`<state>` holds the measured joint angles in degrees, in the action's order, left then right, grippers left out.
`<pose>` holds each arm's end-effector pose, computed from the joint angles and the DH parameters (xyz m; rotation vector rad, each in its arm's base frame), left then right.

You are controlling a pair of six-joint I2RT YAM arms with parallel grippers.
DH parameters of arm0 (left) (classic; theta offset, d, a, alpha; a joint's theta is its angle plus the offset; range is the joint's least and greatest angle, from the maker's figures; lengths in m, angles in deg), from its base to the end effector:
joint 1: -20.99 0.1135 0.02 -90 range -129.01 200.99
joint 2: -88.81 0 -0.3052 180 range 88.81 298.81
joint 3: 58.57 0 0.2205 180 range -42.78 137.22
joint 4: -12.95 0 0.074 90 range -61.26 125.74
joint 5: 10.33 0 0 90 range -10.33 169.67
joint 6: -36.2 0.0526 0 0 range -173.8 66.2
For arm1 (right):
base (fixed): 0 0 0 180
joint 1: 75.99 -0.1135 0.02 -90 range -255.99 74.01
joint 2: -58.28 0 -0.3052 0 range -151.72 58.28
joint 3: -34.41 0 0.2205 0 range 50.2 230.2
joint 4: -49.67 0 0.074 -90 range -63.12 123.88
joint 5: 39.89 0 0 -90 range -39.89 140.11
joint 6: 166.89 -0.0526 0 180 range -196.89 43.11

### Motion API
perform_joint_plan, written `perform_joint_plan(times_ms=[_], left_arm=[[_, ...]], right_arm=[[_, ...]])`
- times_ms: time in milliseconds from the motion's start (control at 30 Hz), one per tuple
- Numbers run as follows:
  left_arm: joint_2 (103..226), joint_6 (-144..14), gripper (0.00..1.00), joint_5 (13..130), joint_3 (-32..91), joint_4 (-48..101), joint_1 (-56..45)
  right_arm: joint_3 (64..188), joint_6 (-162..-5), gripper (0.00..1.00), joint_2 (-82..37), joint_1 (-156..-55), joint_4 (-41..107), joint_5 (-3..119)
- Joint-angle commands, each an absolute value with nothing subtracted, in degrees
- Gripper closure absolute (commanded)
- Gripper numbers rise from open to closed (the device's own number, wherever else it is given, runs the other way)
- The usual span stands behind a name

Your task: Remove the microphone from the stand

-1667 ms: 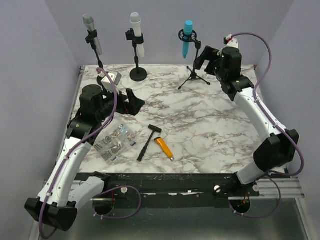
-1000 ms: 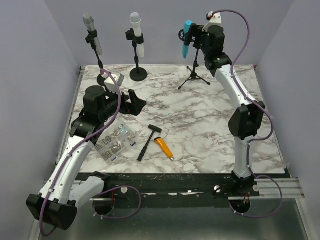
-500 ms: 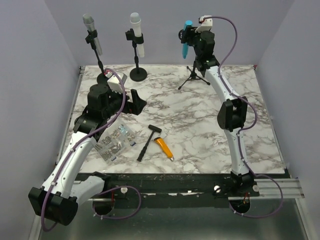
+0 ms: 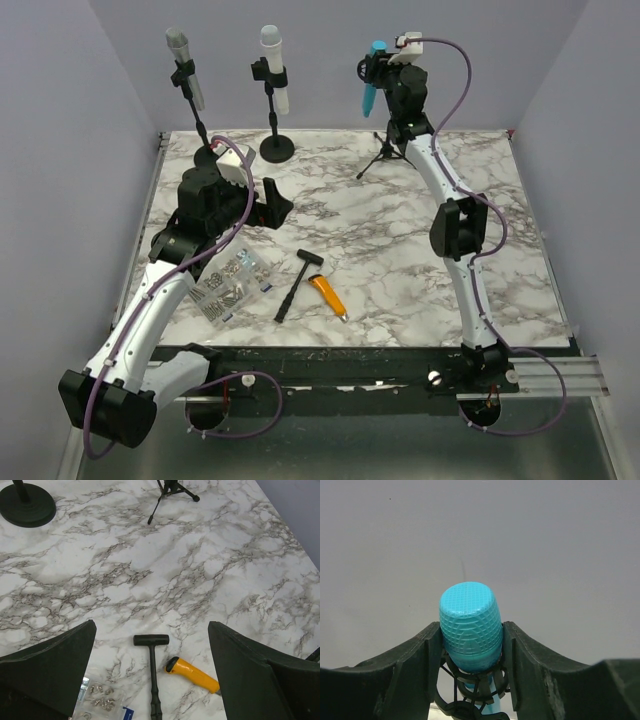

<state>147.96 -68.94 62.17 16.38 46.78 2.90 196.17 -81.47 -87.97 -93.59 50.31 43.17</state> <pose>0.1792 -0.0752 0.3971 0.2634 1.9102 -0.6805 0.5810 0.1776 0.3771 -0.0429 1.2945 0.2536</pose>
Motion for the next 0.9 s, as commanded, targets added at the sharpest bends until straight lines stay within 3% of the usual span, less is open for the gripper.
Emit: perform_joint_plan(times_ms=[0, 267, 867], left_arm=[[148.2, -68.0, 0.02, 62.9, 16.2, 45.9, 2.5], [147.8, -68.0, 0.02, 63.0, 16.4, 46.1, 2.3], [146.4, -67.6, 0.01, 64.6, 16.5, 46.9, 1.7]], right_arm=[[197.9, -80.5, 0.50, -89.3, -93.4, 51.6, 45.6], [193.7, -81.8, 0.71, -83.2, -93.4, 50.5, 51.9], [188.8, -87.7, 0.87, -74.3, -93.4, 46.7, 62.1]])
